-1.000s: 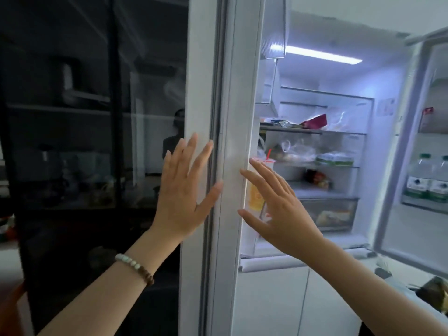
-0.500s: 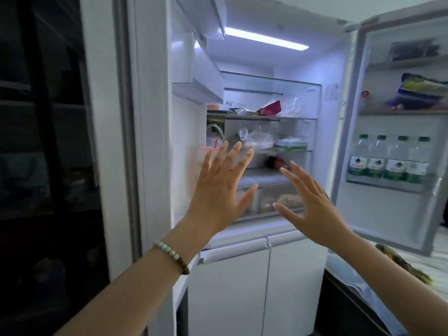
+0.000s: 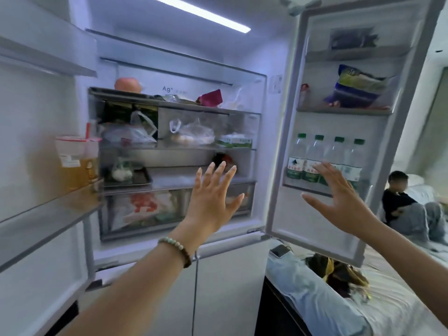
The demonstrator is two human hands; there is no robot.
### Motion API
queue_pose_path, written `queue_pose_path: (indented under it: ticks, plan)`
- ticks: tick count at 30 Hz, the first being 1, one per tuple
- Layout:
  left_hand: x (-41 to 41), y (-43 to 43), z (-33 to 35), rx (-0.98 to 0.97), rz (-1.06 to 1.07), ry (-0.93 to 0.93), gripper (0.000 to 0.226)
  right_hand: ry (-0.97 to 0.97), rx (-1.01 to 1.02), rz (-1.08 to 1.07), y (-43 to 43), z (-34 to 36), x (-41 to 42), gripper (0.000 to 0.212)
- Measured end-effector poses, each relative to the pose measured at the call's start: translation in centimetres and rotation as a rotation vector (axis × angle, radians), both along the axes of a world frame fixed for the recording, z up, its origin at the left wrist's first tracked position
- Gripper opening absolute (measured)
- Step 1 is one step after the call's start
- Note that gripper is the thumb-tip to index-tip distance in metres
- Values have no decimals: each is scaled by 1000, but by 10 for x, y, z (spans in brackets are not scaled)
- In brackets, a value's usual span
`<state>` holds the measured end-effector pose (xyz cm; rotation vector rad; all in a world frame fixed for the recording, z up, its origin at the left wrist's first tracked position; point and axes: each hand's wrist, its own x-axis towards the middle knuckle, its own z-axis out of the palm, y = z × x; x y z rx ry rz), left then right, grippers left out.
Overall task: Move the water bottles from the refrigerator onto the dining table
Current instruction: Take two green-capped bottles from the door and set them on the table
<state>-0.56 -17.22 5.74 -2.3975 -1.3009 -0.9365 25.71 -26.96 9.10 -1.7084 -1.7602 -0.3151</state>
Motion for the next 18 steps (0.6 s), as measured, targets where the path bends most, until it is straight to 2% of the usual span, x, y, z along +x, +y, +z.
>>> queue_pose_path:
  ticks: [9,18]
  plan:
    - [125,124,-9,-81,-110,-77,67,11,-19,-68,101,-21,102,80]
    - [252,288,21,-204,-476,-212,73,110,49,-217,234,14,176,81]
